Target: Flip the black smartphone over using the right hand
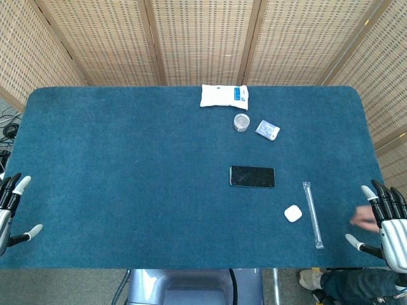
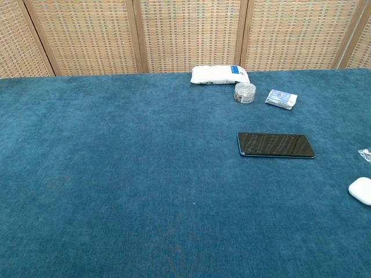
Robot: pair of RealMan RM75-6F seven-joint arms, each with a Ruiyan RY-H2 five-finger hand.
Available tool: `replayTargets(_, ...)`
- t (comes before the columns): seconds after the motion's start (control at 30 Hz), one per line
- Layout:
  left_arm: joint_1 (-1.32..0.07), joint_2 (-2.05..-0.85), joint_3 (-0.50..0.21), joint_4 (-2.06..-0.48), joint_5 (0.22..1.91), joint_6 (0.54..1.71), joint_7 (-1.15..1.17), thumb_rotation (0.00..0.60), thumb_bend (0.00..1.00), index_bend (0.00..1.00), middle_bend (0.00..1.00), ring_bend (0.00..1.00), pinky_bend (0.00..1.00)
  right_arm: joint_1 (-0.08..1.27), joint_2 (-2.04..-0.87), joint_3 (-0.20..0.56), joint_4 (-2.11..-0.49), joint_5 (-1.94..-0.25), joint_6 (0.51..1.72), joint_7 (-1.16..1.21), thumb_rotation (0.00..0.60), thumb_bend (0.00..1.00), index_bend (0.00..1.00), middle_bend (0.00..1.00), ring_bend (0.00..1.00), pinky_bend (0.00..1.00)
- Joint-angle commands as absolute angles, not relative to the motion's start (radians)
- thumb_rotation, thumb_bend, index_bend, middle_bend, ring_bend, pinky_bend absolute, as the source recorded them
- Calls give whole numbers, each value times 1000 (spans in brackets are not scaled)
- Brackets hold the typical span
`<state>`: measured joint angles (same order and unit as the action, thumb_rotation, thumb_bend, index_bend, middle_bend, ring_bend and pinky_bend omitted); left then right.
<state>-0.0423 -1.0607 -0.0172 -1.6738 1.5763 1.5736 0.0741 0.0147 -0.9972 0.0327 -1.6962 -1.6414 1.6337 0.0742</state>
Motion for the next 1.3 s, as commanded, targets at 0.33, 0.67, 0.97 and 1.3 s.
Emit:
replayTargets(0.33,-39,-1060,-30,-1678,1561,1583,73,600,0,0,0,0,0,71,-1007,60,-1704,-1615,1551,69,600,0,0,0,0,0)
replayTargets(0.67,-65,-1076,-52,-1668,1512,1534,94,600,0,0,0,0,0,401,-1043,219,-1757,-1427,1113,22,600,0,154,0,0,0)
replayTargets(0.97,-79,-1080,-63,-1673,1466,1495,115,600,0,0,0,0,0,662,-1261,284,-1683,-1034,873,-282,600,0,247,0,0,0)
replayTargets(1.3,-96,-1069,-74,-1668,1441,1462,87,600,0,0,0,0,0,838,-1480,273,-1538,-671,900,-563,600,53,256,0,0,0)
